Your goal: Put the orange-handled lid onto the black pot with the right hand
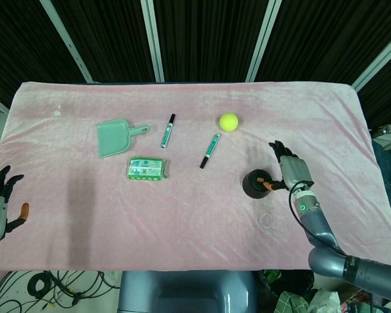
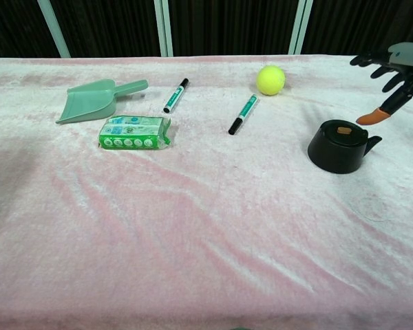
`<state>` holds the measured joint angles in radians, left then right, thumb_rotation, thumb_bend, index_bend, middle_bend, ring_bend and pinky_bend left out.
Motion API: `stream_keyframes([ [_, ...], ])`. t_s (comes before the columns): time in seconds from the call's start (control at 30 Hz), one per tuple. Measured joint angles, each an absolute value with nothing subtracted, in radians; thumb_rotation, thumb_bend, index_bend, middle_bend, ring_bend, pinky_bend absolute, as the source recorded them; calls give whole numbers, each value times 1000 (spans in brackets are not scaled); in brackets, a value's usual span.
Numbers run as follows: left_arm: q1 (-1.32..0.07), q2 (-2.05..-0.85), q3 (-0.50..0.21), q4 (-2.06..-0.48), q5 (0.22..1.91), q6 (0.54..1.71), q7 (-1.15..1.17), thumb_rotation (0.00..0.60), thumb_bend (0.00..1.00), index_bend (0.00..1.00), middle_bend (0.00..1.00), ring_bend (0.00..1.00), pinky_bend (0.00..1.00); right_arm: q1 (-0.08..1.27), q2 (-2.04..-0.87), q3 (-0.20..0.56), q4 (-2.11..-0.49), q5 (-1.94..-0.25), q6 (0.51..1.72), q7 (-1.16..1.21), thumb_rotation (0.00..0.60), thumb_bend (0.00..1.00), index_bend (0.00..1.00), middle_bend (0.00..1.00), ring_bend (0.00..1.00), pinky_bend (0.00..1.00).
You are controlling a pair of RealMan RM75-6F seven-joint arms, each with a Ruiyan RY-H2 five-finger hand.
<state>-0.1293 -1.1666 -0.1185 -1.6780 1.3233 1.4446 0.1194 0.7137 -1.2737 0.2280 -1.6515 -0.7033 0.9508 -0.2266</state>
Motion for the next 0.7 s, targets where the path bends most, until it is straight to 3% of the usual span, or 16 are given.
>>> stream_keyframes([
  [0.2,-128,-1169,-118,-1679,1329,1449,118,600,441,179,0,0,0,625,-1178,207,-1764,-850,1090,-212,600,75,0,0,87,174],
  [0.4,-127,-1171,-119,-1683,1333,1456,114,600,441,176,0,0,0,478,-1106,102,-1845,-1058,1343,-280,600,76,0,0,84,174],
  [0.63,-122,-1177,-115,-1683,1349,1471,108,600,441,176,0,0,0,263,-1143,-50,-1818,-1308,1616,-324,600,76,0,0,84,174],
  [0.7,-121,-1178,-115,-1683,1353,1475,107,600,441,176,0,0,0,224,-1176,-75,-1783,-1346,1647,-328,600,76,0,0,84,174],
])
